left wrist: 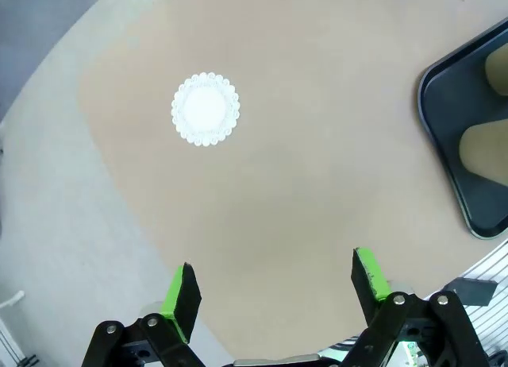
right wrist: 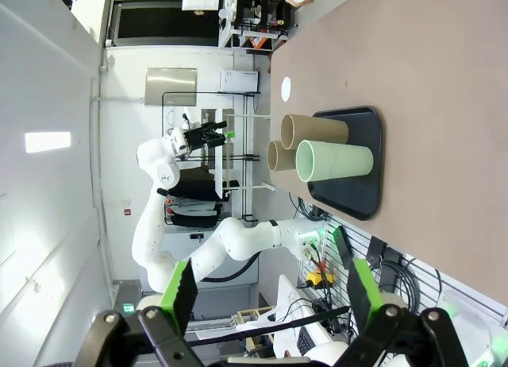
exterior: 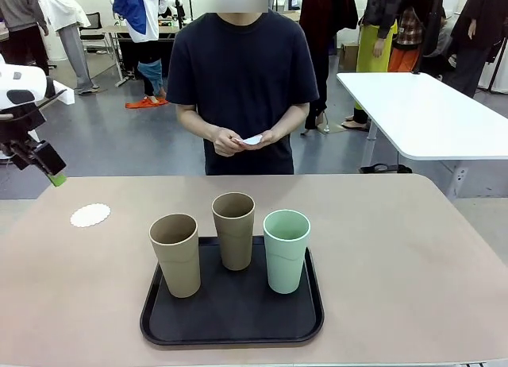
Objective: Place coasters on the table and set cups on them.
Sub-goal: Pick up one Reusable plastic cup and place it on a coaster set by the human.
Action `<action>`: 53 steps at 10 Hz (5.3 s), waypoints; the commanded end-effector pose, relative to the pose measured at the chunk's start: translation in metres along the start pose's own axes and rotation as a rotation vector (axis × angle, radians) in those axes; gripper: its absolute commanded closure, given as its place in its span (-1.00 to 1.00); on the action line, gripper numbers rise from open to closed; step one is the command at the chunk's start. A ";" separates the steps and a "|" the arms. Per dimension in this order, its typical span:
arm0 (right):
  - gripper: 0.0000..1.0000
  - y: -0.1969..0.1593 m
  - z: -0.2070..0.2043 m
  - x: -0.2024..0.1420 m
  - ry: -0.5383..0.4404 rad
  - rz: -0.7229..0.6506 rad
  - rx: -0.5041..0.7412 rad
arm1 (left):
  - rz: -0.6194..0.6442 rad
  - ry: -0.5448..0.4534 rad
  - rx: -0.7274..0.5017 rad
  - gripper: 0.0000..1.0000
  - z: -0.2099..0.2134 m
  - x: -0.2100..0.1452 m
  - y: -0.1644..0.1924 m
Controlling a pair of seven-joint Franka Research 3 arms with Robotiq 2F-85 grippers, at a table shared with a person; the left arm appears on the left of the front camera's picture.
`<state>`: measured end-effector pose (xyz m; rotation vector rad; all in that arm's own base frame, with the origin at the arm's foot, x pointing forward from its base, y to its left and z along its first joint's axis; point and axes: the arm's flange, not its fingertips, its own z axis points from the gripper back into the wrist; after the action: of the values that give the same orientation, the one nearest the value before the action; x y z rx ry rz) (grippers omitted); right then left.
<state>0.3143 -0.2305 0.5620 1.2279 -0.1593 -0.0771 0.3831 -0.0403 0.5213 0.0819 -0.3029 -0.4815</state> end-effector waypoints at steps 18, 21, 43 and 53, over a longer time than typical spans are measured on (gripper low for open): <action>-1.00 -0.001 0.000 0.001 -0.006 0.012 0.000 | -0.871 -0.556 -0.516 -1.00 -0.026 -0.049 0.038; -1.00 -0.001 0.000 0.001 -0.006 0.012 0.000 | -0.692 -0.744 -0.427 -1.00 -0.024 -0.071 0.030; -1.00 -0.001 0.000 0.001 -0.006 0.012 0.000 | -0.809 -1.050 -0.875 -1.00 -0.196 -0.110 0.019; -1.00 -0.001 0.000 0.001 -0.006 0.012 0.000 | -0.794 -1.032 -0.924 -1.00 -0.201 -0.102 0.006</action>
<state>0.3142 -0.2307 0.5620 1.2265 -0.1599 -0.0779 0.3653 0.0114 0.3052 -1.0195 -1.0192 -1.3818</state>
